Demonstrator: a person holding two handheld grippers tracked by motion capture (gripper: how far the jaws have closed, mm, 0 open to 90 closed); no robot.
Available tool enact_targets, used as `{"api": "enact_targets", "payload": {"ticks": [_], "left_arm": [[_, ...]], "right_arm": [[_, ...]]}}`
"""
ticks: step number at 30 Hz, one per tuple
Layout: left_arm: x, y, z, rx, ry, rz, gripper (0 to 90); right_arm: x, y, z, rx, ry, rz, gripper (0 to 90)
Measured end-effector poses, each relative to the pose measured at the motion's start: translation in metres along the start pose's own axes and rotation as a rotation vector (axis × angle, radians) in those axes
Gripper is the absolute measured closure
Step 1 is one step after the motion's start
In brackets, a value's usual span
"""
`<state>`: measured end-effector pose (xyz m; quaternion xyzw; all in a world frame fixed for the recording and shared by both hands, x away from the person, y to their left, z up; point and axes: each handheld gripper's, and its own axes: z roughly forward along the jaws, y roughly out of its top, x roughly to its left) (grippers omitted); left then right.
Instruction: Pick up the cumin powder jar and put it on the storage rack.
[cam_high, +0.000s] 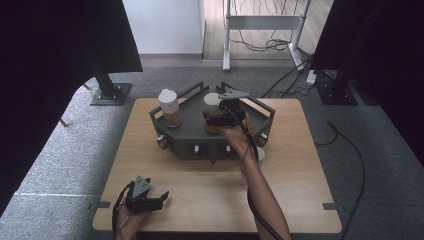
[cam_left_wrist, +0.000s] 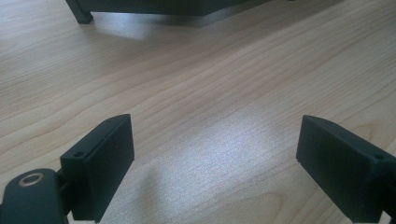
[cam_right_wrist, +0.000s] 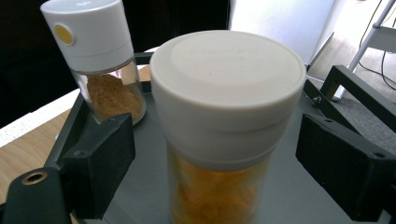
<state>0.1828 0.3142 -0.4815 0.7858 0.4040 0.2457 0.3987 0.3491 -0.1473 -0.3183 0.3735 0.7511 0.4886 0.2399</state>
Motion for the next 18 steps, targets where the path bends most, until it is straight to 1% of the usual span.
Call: {"api": "enact_targets", "payload": {"ticks": [4,9,13,18], "left_arm": [[0.000,0.000,0.000,0.001,0.001,0.002,11.0],[-0.001,0.000,0.001,0.002,0.001,0.005,11.0],[-0.002,0.001,0.001,0.002,0.001,0.007,10.9],[-0.002,0.001,0.001,0.003,0.000,0.008,10.9]], "right_arm": [[0.001,-0.003,-0.005,-0.012,0.008,-0.007,11.6],[0.005,-0.003,-0.011,-0.002,0.007,-0.025,11.9],[0.007,-0.006,-0.017,-0.009,0.009,-0.021,12.2],[0.013,-0.010,-0.024,-0.009,0.014,-0.041,12.4]]}}
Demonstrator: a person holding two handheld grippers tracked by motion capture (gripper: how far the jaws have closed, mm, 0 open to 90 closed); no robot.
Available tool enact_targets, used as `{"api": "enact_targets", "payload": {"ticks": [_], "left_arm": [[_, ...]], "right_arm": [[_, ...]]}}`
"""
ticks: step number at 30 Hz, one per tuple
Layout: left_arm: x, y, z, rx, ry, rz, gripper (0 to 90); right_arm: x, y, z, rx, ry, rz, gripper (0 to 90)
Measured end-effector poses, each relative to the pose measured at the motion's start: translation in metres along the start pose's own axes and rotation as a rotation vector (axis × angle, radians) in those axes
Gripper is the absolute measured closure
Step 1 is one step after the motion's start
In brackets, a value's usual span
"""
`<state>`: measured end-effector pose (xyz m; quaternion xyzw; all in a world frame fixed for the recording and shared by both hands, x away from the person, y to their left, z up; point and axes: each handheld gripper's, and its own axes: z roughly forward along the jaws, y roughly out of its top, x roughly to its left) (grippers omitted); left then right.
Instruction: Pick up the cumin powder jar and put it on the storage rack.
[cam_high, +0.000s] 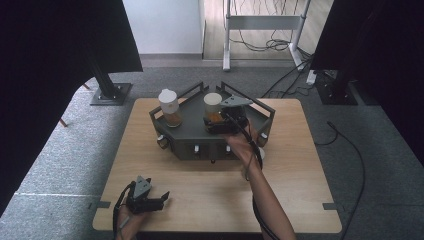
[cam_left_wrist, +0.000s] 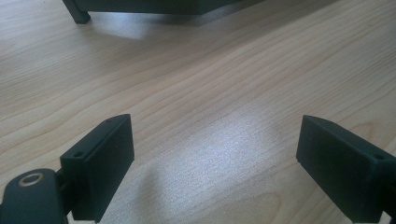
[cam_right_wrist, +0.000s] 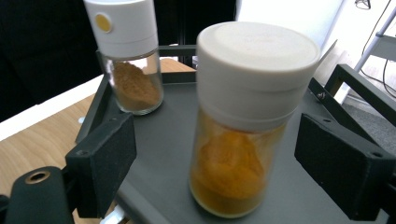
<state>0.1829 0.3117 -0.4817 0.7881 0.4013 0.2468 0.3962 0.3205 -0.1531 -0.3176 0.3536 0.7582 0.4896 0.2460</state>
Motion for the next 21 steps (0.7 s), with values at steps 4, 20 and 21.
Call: {"api": "enact_targets", "payload": {"ticks": [4,20,21], "left_arm": [[-0.001,0.000,0.000,0.001,0.000,0.002,11.0],[-0.002,0.001,0.001,0.006,-0.002,0.008,11.0],[-0.002,0.001,0.001,0.007,-0.003,0.009,11.0]], "right_arm": [[0.005,-0.005,-0.005,-0.003,0.007,-0.010,12.5],[0.015,-0.029,-0.027,-0.007,0.053,-0.003,13.3],[0.016,-0.030,-0.028,-0.008,0.056,-0.003,13.4]]}}
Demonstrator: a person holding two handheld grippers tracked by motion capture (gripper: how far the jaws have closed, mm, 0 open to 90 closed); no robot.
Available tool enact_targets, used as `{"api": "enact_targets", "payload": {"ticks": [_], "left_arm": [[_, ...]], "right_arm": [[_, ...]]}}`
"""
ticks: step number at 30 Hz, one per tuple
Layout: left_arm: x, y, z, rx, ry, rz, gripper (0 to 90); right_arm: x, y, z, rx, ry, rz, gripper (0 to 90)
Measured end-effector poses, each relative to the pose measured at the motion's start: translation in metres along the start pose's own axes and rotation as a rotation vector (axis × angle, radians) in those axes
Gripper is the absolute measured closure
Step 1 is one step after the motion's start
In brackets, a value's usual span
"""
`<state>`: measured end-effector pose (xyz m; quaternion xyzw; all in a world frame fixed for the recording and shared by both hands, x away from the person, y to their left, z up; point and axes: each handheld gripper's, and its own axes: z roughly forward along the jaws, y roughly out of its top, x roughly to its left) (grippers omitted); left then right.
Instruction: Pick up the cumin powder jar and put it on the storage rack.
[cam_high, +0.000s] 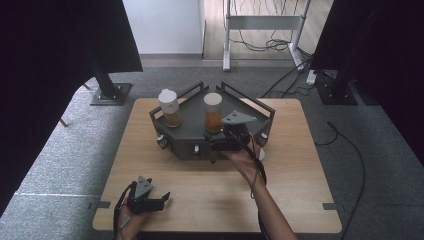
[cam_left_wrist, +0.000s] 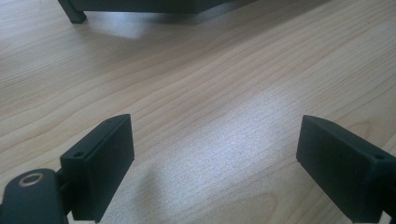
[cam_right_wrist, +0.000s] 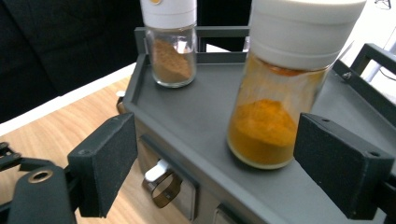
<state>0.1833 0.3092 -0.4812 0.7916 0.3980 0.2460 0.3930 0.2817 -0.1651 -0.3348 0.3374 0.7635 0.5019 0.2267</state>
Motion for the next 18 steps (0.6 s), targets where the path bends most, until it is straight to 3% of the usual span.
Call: {"api": "enact_targets", "payload": {"ticks": [18], "left_arm": [[-0.002,0.001,0.002,0.002,-0.002,0.006,11.0]], "right_arm": [[0.012,-0.033,-0.023,-0.006,0.048,0.019,13.7]]}}
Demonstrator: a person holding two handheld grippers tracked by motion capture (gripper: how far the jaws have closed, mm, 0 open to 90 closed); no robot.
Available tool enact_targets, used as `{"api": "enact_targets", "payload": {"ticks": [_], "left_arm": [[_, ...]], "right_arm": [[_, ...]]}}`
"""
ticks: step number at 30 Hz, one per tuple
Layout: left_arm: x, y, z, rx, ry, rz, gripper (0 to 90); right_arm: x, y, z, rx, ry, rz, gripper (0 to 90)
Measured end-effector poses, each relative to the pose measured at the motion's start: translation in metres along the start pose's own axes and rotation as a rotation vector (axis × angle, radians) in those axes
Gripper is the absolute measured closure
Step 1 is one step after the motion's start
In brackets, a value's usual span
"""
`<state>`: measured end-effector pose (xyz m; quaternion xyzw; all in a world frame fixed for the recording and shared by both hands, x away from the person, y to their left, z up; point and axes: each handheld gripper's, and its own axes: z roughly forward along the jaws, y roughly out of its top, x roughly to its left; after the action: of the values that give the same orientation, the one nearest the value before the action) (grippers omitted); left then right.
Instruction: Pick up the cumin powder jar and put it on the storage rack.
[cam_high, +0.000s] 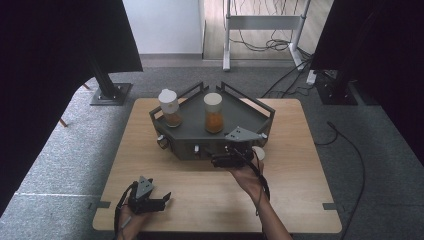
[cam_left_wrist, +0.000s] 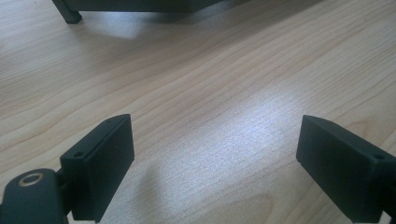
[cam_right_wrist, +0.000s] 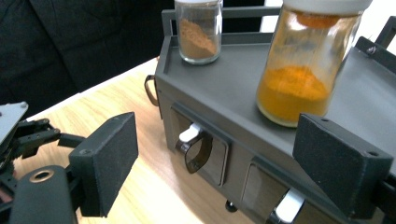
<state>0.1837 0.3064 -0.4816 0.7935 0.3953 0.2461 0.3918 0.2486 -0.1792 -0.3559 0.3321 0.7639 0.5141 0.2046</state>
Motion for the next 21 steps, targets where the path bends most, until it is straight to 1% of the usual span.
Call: {"api": "enact_targets", "payload": {"ticks": [10,17,21], "left_arm": [[-0.001,0.000,0.000,-0.001,-0.002,0.001,10.9],[-0.001,0.001,0.001,0.002,-0.001,0.005,11.0],[-0.002,0.001,0.001,0.002,-0.001,0.006,10.9]], "right_arm": [[0.008,-0.017,-0.010,0.012,0.002,-0.008,14.1],[0.015,-0.026,-0.018,0.018,-0.012,-0.017,14.6],[0.016,-0.033,-0.022,0.020,-0.014,-0.017,14.7]]}}
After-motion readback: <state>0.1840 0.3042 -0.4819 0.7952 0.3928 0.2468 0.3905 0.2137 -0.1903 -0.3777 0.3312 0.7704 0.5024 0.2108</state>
